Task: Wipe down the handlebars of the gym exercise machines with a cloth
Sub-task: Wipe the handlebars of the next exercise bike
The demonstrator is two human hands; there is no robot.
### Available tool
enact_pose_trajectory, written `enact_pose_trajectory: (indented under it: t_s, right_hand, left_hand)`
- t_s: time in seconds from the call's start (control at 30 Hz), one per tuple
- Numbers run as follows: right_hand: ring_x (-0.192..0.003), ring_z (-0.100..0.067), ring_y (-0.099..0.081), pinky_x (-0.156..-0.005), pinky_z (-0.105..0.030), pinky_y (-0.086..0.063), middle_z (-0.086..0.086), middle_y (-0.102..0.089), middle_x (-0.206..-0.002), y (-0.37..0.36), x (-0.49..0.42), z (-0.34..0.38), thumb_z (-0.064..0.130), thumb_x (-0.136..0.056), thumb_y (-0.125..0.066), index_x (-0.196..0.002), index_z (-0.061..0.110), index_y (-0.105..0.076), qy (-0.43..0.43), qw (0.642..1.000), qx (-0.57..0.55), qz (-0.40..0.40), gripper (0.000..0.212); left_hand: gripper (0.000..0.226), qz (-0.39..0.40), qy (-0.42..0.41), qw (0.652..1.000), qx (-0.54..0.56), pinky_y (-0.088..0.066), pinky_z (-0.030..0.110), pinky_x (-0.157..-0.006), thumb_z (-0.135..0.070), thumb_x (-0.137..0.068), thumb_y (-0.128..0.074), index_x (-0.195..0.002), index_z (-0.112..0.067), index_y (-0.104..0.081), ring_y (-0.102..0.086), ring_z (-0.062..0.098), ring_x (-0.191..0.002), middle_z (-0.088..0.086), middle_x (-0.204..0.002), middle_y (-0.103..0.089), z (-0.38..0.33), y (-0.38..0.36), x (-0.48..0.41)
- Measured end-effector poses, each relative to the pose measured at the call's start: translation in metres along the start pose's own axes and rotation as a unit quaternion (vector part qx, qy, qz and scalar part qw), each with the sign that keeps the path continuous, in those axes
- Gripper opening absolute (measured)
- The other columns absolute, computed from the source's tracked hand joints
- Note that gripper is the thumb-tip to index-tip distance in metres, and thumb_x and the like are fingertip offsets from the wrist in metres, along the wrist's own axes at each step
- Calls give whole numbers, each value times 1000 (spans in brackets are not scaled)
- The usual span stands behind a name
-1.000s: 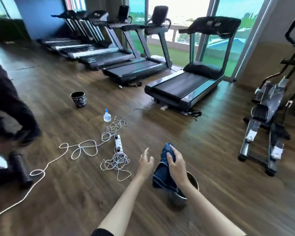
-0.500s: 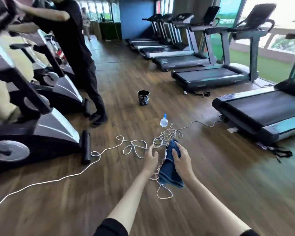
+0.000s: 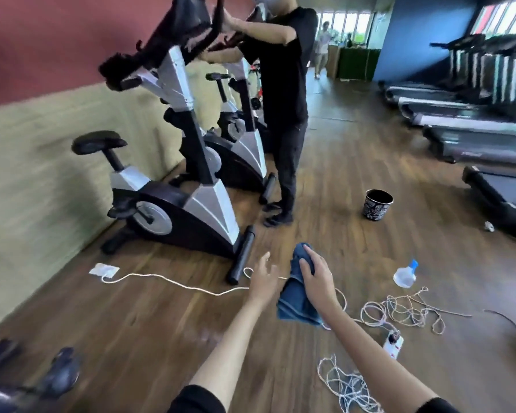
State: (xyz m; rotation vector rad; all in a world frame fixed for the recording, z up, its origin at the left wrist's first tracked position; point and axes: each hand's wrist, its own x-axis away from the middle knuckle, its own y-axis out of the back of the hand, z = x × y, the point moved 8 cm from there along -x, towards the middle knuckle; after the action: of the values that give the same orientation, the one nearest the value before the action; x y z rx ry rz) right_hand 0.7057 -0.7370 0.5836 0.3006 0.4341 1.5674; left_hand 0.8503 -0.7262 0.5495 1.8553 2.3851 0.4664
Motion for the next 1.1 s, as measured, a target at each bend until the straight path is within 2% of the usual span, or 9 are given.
enact_pose_trajectory:
  t_s: [0.17,0.23,0.33,0.47,0.73,0.9,1.03,1.1]
  right_hand:
    - [-135,-21,-38,-96,-7,-18,-9,-43,-145,-68,-77,27,16,-101,-45,-142,12,-42,68,991,16,118,42]
    - [-134,-21,-38,-101,-11,-20,-10,-44,-144,-100,-101,43,16,-101,-45,-142,10,-42,104,977,25,182,41]
    - [-135,-21,-38,-108,-23,-25,-9,-44,-145,-135,-121,62,18,-102,-44,-143,11,-40,136,962,25,234,42]
    - [-135,-20,-38,-109,-24,-26,-7,-43,-146,-196,-140,88,17,-102,-44,-144,11,-40,152,937,-3,314,42]
    - [-133,-19,-41,-110,-27,-30,-8,-45,-143,-318,-168,144,17,-102,-44,-143,11,-41,179,889,-44,420,42]
    - [-132,-17,-41,-112,-29,-30,-6,-46,-143,-381,-190,184,17,-101,-44,-143,13,-42,199,867,-51,454,42]
    - [-134,-18,-39,-112,-29,-28,-6,-44,-145,-425,-199,217,18,-102,-42,-144,13,-40,231,844,-47,481,42]
    - [-136,-18,-36,-114,-30,-27,-5,-42,-147,-448,-200,232,18,-102,-42,-144,14,-39,245,828,-52,502,42]
  left_hand:
    - [45,-122,53,991,0,-27,29,-110,-14,-99,-38,-144,-12,-36,-35,20,-137,7,-149,-38,10,55,-54]
    - [46,-185,75,980,16,-29,31,-112,-14,-99,-38,-144,-14,-36,-37,20,-136,7,-149,-38,14,78,-66]
    - [45,-233,97,967,29,-30,32,-112,-16,-100,-39,-145,-15,-36,-37,18,-136,4,-149,-37,21,106,-74]
    - [44,-309,126,942,44,-29,30,-111,-15,-100,-39,-145,-15,-35,-36,18,-137,5,-150,-37,30,151,-84]
    - [46,-419,157,892,63,-32,27,-104,-15,-101,-36,-146,-16,-34,-40,19,-133,4,-148,-40,49,258,-124]
    - [45,-476,169,861,60,-30,29,-107,-15,-101,-35,-146,-15,-34,-36,20,-137,4,-150,-37,56,316,-144]
    - [43,-511,174,839,63,-35,25,-103,-14,-102,-35,-145,-14,-35,-37,18,-136,-6,-144,-40,56,356,-156]
    - [45,-529,182,827,60,-32,30,-110,-16,-102,-35,-147,-15,-32,-34,18,-139,-1,-150,-36,59,375,-161]
